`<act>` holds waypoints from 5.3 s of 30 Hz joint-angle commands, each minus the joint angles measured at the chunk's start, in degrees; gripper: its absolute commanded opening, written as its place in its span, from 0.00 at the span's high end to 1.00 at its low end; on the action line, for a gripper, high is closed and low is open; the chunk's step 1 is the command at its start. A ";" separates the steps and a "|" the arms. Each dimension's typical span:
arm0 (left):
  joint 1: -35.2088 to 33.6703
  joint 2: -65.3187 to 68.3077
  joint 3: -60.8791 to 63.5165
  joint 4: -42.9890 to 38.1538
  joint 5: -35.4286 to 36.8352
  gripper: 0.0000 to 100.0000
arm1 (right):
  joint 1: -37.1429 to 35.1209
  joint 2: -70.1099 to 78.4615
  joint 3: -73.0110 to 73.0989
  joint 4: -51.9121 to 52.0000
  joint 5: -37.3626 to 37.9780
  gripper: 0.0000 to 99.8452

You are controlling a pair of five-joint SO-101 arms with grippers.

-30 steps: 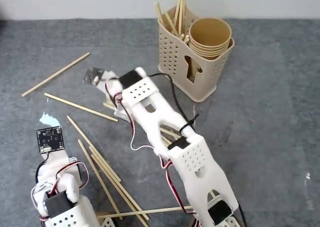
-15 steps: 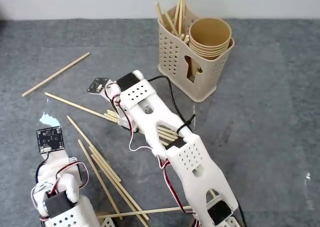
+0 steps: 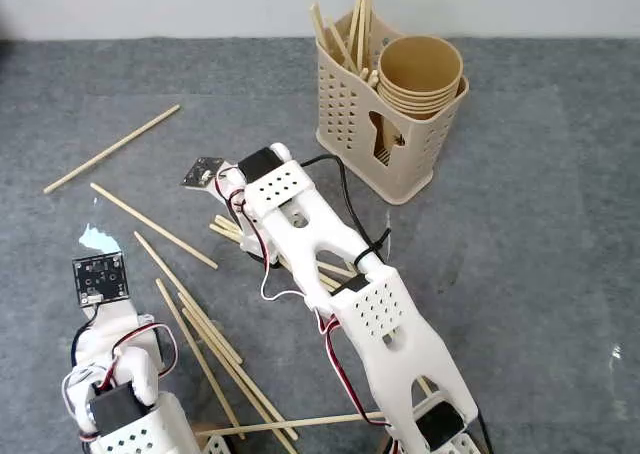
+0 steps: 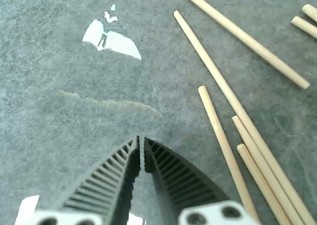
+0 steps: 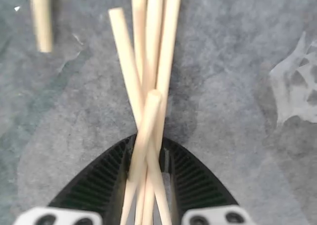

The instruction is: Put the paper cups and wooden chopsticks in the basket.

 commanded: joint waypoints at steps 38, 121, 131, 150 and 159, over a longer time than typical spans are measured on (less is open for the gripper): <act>0.26 -0.97 -0.48 0.18 -0.18 0.99 | 2.86 -43.91 -1.67 -25.10 -4.31 0.99; 0.26 -0.97 -0.48 0.18 -0.18 0.99 | -6.64 -14.37 10.20 2.15 -13.36 0.62; 0.26 -0.97 -0.48 0.18 -0.18 0.99 | -5.58 -8.40 10.20 -6.37 -10.64 0.62; 0.26 -0.97 -0.48 0.18 -0.18 0.99 | -1.19 -3.56 10.11 -6.29 -7.38 0.89; 0.26 -0.97 -0.48 0.18 -0.18 0.99 | -0.57 -3.74 10.02 -6.29 -7.38 0.99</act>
